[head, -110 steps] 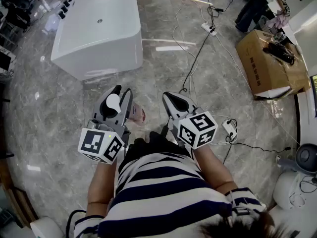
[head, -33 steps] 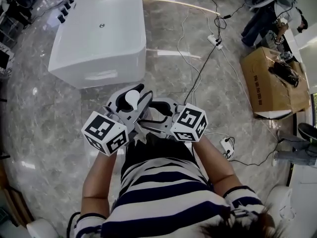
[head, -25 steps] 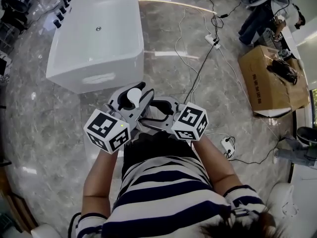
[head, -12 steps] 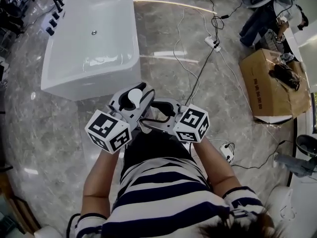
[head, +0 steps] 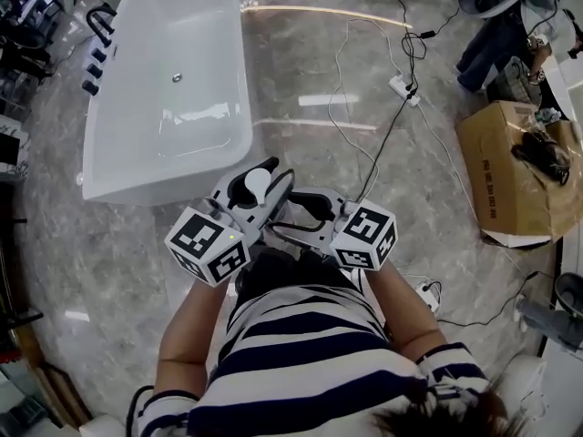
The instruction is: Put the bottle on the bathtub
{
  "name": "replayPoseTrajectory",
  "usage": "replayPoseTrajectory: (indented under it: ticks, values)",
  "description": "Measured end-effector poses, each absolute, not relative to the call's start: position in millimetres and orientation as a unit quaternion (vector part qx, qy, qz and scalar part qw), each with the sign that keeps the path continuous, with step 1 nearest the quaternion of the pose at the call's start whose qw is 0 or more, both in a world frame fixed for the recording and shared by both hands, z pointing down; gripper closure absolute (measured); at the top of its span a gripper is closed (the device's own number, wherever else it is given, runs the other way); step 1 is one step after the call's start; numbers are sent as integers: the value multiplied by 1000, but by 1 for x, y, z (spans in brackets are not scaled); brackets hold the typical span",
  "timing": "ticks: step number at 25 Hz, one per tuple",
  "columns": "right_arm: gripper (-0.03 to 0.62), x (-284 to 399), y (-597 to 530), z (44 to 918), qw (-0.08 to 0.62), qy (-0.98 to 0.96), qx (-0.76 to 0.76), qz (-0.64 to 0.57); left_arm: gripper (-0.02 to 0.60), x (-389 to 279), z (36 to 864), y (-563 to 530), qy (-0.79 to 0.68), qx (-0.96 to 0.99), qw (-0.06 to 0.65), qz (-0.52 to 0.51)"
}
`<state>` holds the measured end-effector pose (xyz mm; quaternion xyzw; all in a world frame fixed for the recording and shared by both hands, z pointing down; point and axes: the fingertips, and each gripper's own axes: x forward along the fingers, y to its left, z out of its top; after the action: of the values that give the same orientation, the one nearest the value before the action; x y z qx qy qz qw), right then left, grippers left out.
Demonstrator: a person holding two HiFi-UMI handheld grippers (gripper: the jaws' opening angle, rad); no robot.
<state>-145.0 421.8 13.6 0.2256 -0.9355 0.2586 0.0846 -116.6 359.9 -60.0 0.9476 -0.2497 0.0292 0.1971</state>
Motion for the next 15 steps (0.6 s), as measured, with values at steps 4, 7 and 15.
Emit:
replayPoseTrajectory:
  ticks: [4,7,15]
  values:
    - [313,-126,391,15,81,-935,221,264,448,-97,-58,329,-252,948,193,34]
    - [315,-120,375,19,85,-934,223,267,448,-91,-54,313,-255,947,194,34]
    - [319,-104,328,29,85,-926,226,290,448,-78,-40,262,-259,941,216,35]
